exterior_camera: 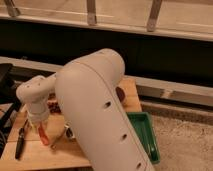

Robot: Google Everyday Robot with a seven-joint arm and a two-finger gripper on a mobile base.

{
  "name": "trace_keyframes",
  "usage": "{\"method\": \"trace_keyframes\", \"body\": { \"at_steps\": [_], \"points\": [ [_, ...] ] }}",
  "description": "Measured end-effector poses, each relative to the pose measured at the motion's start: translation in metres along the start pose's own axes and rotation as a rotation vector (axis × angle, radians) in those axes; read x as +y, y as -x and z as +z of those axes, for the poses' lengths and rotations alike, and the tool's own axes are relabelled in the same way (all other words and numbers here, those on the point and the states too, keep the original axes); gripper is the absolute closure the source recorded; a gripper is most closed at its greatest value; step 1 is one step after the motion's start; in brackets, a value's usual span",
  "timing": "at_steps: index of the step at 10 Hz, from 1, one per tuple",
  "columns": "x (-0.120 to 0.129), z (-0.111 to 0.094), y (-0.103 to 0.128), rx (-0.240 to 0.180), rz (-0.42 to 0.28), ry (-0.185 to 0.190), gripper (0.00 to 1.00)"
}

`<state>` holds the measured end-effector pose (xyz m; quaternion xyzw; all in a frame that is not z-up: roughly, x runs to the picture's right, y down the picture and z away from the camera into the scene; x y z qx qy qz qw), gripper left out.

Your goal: Place pepper in metal cup

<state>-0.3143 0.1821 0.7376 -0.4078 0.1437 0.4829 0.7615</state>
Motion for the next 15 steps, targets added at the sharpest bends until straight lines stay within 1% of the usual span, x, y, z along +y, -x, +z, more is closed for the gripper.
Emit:
{"method": "trace_keyframes", "body": {
  "at_steps": [1,2,4,5,6,7,9,11,15],
  "points": [
    [-0.01,-0.015,0.0,-0.041,0.019,-0.008,1.0],
    [-0.027,-0.027,-0.003,-0.08,0.048,-0.01,1.0],
    [-0.06,-0.044,-0.014,-0.141,0.105,-0.001,1.0],
    [-0.081,-0.051,-0.023,-0.169,0.144,0.007,1.0],
    [-0.095,-0.055,-0.03,-0.183,0.175,0.013,1.0],
    [-0.115,-0.059,-0.039,-0.197,0.219,0.02,1.0],
    [-0.14,-0.056,-0.048,-0.209,0.288,0.042,1.0],
    [-0.15,-0.046,-0.046,-0.222,0.329,0.074,1.0],
    [-0.143,-0.036,-0.031,-0.238,0.325,0.104,1.0]
  ]
}}
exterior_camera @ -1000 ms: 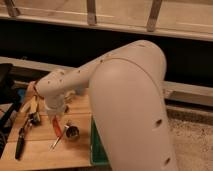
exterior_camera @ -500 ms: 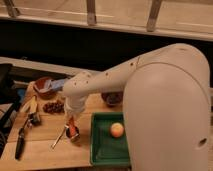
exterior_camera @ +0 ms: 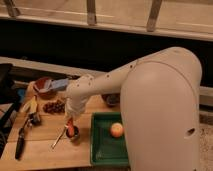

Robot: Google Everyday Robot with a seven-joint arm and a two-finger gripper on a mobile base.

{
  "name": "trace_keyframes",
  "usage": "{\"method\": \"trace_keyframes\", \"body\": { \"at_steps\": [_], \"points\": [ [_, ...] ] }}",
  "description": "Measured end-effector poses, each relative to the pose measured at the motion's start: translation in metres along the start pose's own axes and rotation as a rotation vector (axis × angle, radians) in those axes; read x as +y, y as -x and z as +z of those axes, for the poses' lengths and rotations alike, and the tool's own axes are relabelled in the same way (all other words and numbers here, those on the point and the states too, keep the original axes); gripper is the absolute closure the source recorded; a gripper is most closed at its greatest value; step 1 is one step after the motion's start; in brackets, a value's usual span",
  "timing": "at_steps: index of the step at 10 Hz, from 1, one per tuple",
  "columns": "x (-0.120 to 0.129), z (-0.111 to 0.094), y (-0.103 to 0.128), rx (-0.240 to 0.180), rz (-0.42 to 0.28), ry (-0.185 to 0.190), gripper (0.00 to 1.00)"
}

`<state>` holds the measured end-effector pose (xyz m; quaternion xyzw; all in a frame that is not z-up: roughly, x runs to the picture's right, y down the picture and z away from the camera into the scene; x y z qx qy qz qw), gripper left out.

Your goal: Place pepper in metal cup

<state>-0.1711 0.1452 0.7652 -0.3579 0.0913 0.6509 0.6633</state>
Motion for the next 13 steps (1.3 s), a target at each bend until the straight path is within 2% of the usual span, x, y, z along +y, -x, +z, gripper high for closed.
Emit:
{"method": "trace_keyframes", "body": {
  "at_steps": [3,5,9,13],
  "points": [
    [0.008,0.009,0.002,0.006,-0.009,0.007,1.0],
    [0.009,0.009,-0.001,0.017,-0.012,-0.003,1.0],
    [0.011,0.005,-0.017,0.054,-0.009,-0.041,1.0],
    [0.009,0.009,-0.035,0.108,0.003,-0.059,1.0]
  ]
}}
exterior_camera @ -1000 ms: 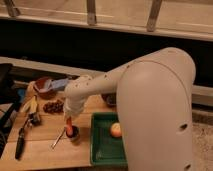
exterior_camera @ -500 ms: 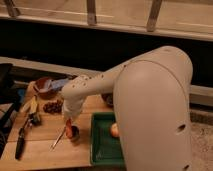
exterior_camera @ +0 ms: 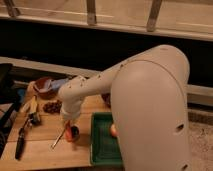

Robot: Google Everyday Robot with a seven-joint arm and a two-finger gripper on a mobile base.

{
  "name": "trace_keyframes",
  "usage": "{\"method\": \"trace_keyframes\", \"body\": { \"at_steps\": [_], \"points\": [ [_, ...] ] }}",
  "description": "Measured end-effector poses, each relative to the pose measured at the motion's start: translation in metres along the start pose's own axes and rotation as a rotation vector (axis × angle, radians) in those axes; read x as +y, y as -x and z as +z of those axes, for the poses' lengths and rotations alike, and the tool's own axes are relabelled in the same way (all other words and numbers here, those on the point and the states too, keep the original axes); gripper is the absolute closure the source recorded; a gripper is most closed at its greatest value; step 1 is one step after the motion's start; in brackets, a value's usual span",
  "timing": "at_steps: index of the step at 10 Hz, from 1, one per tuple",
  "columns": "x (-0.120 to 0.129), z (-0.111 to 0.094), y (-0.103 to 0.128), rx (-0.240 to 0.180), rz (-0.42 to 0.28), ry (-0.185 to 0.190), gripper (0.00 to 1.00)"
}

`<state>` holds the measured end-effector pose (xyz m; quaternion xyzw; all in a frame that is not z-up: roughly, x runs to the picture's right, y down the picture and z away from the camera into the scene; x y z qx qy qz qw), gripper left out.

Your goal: Place pepper in metal cup

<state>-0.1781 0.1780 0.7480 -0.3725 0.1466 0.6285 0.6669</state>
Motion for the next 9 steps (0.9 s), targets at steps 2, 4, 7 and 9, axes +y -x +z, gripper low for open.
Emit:
{"method": "trace_keyframes", "body": {
  "at_steps": [2,4,7,9],
  "points": [
    [-0.009,0.004,-0.011,0.03,0.03,0.003,1.0],
    [-0.016,0.01,-0.019,0.057,0.055,0.006,0.86],
    [-0.021,0.011,-0.022,0.074,0.07,0.009,0.57],
    [-0.02,0.012,-0.022,0.081,0.069,0.008,0.34]
  ]
}}
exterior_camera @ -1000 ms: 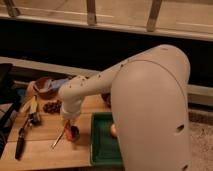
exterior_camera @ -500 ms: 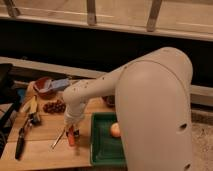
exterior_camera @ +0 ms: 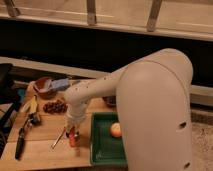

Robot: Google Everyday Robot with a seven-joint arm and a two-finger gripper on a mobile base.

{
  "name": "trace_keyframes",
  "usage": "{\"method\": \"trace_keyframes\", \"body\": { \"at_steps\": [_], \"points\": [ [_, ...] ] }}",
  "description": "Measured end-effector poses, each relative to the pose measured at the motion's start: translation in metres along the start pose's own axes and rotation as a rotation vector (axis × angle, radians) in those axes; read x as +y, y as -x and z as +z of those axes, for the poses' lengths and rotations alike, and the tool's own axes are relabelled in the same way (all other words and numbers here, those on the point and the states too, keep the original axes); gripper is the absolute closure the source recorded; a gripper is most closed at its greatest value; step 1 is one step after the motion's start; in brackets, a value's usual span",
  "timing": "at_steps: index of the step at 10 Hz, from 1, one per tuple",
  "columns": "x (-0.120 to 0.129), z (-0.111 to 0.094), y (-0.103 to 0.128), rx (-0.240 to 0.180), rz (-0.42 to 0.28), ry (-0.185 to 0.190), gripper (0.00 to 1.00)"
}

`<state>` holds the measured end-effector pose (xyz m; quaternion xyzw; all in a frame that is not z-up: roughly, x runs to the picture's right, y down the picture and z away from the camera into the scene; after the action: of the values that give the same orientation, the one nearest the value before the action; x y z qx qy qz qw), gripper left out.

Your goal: Place pepper in metal cup

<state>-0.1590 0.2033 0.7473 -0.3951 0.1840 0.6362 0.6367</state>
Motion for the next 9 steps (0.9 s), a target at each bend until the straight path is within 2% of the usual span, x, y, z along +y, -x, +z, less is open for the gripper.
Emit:
{"method": "trace_keyframes", "body": {
  "at_steps": [1,2,9],
  "points": [
    [0.0,-0.001,0.0,0.0,-0.002,-0.002,0.28],
    [0.001,-0.002,0.0,0.0,-0.005,-0.004,0.27],
    [0.008,-0.023,0.005,-0.038,-0.022,-0.032,0.27]
  ]
}}
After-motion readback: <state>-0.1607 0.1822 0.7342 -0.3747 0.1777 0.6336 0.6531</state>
